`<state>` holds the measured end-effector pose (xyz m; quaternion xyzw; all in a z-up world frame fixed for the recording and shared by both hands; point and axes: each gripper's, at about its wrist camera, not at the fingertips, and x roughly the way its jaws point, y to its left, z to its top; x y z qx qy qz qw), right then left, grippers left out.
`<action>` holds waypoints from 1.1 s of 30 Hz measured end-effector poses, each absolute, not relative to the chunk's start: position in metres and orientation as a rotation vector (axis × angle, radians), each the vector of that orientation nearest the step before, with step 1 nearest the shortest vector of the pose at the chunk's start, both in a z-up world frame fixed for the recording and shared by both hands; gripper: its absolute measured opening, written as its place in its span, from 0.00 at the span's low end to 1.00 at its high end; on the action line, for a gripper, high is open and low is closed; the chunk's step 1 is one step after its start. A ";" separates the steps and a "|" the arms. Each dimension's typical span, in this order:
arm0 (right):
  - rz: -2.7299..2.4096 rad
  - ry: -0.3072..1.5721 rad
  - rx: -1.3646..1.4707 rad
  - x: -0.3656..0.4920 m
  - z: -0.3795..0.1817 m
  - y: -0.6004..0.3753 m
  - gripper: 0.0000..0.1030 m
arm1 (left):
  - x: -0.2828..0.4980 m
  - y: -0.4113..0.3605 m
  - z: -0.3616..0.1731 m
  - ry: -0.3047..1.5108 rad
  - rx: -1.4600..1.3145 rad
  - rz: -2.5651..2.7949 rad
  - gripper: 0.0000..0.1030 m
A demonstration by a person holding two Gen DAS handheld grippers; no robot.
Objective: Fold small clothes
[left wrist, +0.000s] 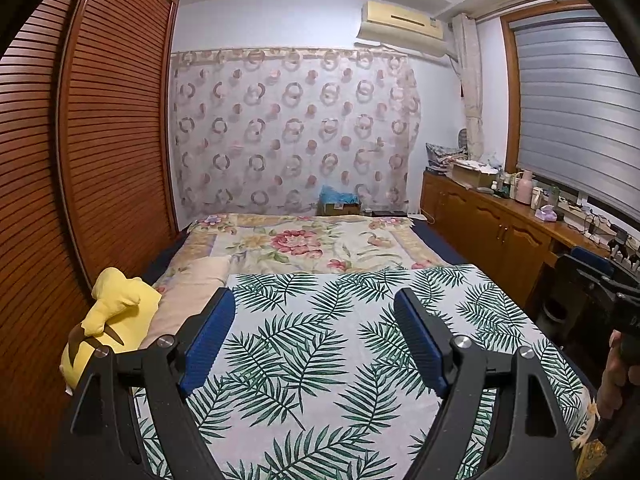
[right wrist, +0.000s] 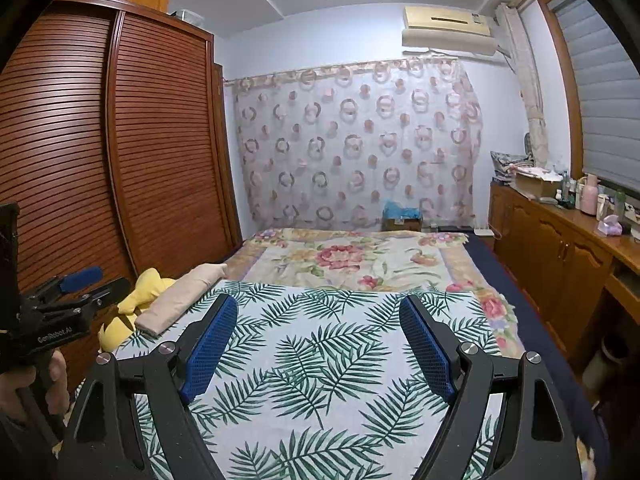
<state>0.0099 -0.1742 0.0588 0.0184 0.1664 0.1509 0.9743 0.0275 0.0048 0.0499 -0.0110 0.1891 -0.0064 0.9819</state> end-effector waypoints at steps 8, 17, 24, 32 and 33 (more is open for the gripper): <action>0.305 0.339 0.039 0.010 0.057 -0.176 0.82 | 0.027 0.007 0.050 0.379 -0.022 -0.013 0.80; 0.301 0.339 0.040 0.013 0.055 -0.178 0.82 | 0.025 0.009 0.049 0.378 -0.022 -0.011 0.80; 0.302 0.338 0.043 0.014 0.055 -0.180 0.82 | 0.024 0.010 0.050 0.374 -0.023 -0.009 0.80; 0.300 0.339 0.043 0.016 0.053 -0.181 0.82 | 0.023 0.010 0.052 0.372 -0.022 -0.009 0.80; 0.300 0.339 0.042 0.016 0.053 -0.181 0.82 | 0.023 0.011 0.053 0.372 -0.021 -0.008 0.80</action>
